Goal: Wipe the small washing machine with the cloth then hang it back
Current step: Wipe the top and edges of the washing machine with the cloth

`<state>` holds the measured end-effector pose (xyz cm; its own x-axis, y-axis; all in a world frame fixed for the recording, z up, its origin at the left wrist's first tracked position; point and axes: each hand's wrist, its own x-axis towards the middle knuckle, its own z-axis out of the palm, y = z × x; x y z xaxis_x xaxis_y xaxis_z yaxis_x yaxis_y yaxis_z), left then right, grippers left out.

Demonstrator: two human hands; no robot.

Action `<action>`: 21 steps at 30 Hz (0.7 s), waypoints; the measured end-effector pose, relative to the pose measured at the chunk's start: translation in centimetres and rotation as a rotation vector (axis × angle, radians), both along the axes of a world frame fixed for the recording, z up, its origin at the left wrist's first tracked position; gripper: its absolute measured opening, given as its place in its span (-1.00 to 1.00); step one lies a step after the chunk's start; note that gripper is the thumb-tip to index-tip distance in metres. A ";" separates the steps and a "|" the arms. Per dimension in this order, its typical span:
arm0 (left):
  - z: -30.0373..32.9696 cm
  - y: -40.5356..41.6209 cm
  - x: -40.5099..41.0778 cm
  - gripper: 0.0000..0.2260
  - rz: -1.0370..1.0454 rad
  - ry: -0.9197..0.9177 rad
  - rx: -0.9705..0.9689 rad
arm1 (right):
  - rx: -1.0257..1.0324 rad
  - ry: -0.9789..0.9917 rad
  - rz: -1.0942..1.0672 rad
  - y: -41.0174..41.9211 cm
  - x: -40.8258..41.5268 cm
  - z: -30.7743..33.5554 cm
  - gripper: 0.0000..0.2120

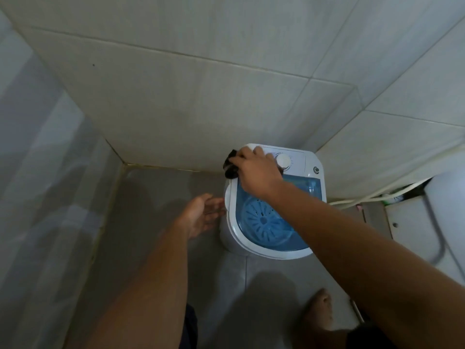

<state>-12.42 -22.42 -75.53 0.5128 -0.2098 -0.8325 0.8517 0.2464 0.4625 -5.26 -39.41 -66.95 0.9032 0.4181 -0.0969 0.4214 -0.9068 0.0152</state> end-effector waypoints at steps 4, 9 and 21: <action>0.5 -0.6 -0.2 -0.69 0.020 -0.014 0.037 | 0.234 0.373 0.162 -1.1 -3.8 1.7 -0.62; 1.0 -1.1 -0.8 -0.73 0.034 -0.038 0.059 | 0.502 0.244 -0.096 -1.3 3.1 4.0 -0.64; 0.6 -0.7 -0.5 -0.72 -0.019 -0.040 0.048 | 0.385 0.247 0.132 -2.4 -0.7 0.4 -0.59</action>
